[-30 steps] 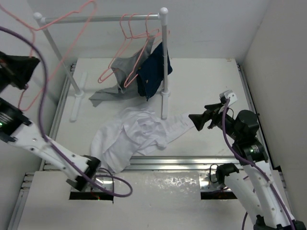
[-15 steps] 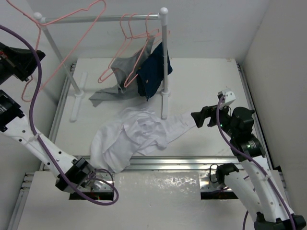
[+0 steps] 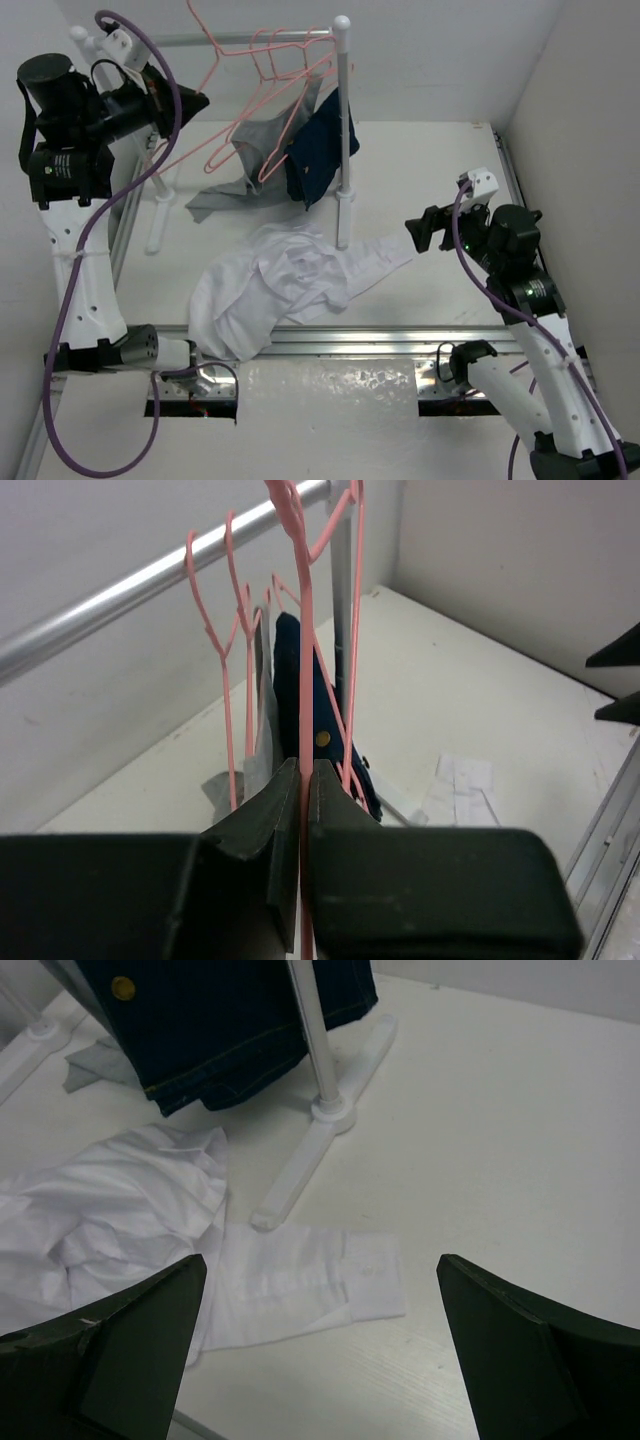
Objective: Place the shirt on the hanger
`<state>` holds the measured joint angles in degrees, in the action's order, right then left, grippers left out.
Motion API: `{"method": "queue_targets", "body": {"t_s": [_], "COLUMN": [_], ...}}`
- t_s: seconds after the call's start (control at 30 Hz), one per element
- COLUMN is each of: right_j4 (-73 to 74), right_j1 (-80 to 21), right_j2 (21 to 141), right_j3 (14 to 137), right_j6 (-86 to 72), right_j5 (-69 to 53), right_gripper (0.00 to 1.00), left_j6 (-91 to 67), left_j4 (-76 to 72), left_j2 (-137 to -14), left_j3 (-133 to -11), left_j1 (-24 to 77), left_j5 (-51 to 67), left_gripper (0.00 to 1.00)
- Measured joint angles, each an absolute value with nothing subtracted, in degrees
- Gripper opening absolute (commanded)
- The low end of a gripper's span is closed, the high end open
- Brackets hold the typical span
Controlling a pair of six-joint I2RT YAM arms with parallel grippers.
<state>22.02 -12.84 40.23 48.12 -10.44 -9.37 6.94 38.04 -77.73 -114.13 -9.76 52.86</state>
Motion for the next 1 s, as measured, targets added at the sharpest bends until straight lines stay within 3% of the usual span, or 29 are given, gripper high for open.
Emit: {"method": "queue_targets", "body": {"t_s": [0.3,0.47,0.6,0.77,1.0], "right_j4": [23.81,24.88,26.22,25.96,22.11], "right_j1": [-12.84,-12.84,-12.84,-12.84,-12.84], "right_j2": [42.35,42.61,41.82,38.5,39.94], "right_j3": [54.87,56.27,58.43,58.76,58.74], "right_j6": [-7.25,-6.66,-5.67,-4.05,-3.07], "right_j5": [-18.61,-22.83,-23.18,-26.39,-39.72], "right_gripper": [0.99,0.99,0.99,0.99,0.95], "left_j6": [10.24,12.69,16.6,23.09,31.03], "left_j4": [43.24,44.12,43.83,46.63,49.67], "left_j2": [-76.55,-76.51,-75.57,-73.87,-73.58], "left_j3": [-115.94,-112.95,-101.41,-90.17,-84.53], "left_j1": [-6.83,10.04,19.14,19.29,19.46], "left_j5": [55.79,48.66,43.77,41.36,49.6], "left_gripper": [0.0,0.0,0.0,0.0,0.0]}}
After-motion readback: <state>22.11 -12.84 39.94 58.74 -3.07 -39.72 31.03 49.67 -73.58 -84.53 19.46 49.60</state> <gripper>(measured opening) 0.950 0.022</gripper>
